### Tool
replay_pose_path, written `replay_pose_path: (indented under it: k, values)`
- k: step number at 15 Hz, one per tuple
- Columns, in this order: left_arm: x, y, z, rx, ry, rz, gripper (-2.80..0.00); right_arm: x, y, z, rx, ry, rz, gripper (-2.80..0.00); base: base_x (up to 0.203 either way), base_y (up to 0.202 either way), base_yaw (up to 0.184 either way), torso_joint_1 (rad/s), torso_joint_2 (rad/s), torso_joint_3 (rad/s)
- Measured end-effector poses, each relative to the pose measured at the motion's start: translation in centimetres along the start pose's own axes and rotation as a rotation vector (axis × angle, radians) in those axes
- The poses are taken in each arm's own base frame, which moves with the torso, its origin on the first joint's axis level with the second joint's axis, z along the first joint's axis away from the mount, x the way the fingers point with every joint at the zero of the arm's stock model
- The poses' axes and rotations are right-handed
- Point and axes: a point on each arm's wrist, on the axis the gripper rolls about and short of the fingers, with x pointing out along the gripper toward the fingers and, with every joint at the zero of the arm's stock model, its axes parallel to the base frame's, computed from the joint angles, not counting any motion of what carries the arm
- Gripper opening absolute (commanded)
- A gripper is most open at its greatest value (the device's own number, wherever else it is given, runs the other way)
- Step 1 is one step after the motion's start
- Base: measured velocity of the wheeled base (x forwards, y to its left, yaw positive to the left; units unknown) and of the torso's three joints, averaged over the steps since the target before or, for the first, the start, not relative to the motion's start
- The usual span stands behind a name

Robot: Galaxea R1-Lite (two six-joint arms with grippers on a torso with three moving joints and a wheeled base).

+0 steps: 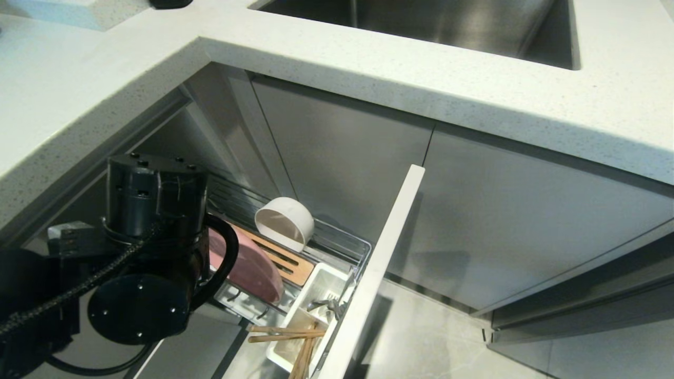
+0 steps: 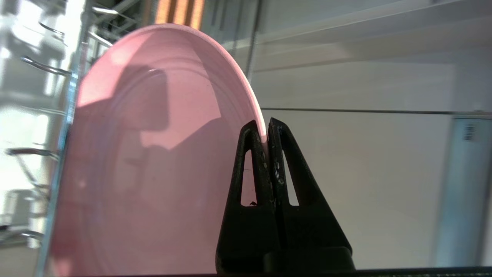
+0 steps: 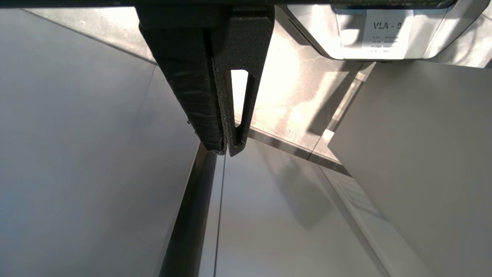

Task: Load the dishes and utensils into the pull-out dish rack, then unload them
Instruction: Pick up the plate and place it in the cupboard

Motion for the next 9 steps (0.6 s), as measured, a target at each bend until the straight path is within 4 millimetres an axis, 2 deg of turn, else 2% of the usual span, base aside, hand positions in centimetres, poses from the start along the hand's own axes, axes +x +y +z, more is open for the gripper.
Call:
replay_pose_path:
  k: [8, 9]
  values:
    - [0.7, 1.4, -0.5, 0.043, -0.021, 0.063, -2.80, 0.0, 0.0, 0.0, 0.000, 0.000, 0.000, -2.80, 0.000, 0.000, 0.000, 0.000, 0.00, 0.000]
    - [0.7, 1.4, -0.5, 0.047, -0.023, 0.064, 0.00, 0.0, 0.0, 0.0, 0.000, 0.000, 0.000, -2.80, 0.000, 0.000, 0.000, 0.000, 0.00, 0.000]
